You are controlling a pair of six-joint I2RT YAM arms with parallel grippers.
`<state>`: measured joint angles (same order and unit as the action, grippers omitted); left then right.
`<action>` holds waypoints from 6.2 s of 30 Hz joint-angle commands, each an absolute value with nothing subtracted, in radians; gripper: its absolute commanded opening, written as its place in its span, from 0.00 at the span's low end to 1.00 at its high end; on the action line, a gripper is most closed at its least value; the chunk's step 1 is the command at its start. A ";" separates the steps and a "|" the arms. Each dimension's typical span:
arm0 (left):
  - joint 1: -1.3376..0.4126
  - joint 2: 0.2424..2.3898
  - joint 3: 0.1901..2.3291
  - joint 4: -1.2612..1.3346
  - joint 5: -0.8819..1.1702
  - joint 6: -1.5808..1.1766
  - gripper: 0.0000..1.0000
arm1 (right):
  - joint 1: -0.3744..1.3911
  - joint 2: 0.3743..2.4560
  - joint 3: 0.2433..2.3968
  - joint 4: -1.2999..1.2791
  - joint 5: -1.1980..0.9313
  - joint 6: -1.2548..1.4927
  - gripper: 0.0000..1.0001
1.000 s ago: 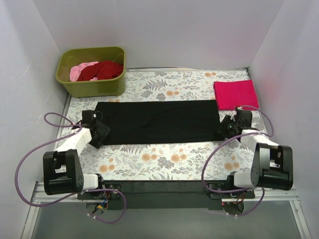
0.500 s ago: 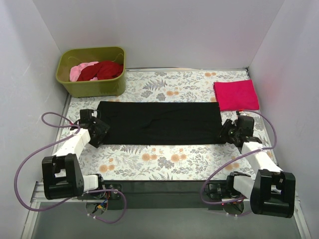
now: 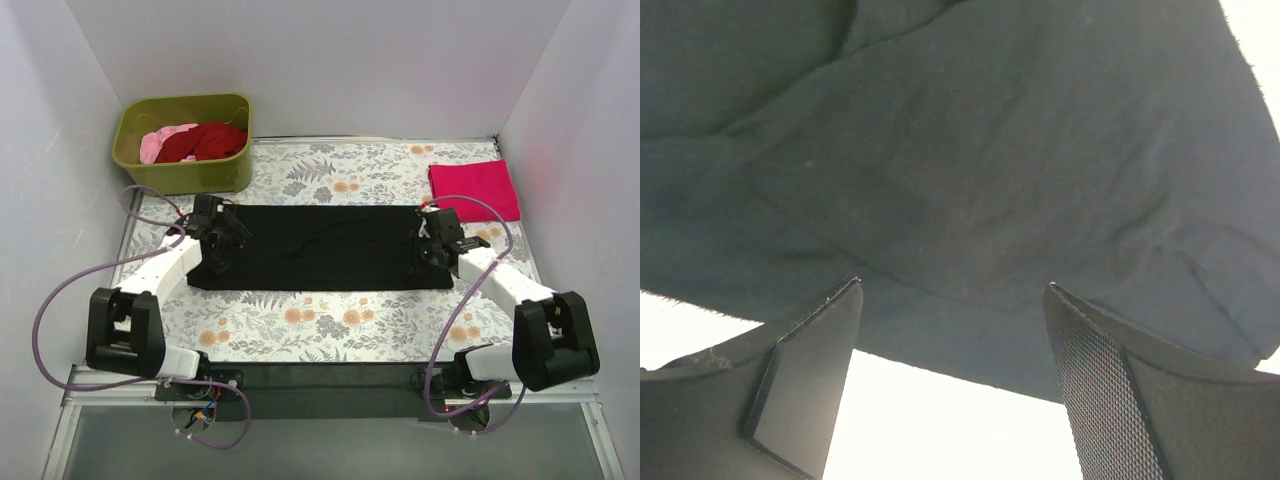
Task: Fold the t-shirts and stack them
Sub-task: Fold the tshirt
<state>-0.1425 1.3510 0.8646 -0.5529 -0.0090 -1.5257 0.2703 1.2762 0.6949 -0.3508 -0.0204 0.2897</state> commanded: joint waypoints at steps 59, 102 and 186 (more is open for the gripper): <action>-0.387 1.680 1.655 -0.428 -0.279 -1.120 0.98 | 0.686 1.564 1.319 -0.557 -0.143 0.043 0.55; -0.383 0.946 0.598 -0.285 -0.077 -1.218 0.98 | 0.604 2.352 2.070 -0.144 -0.365 0.325 0.59; -1.218 1.727 1.107 -0.830 -0.126 -1.931 0.56 | 0.192 1.042 0.555 -0.597 -0.067 0.272 0.47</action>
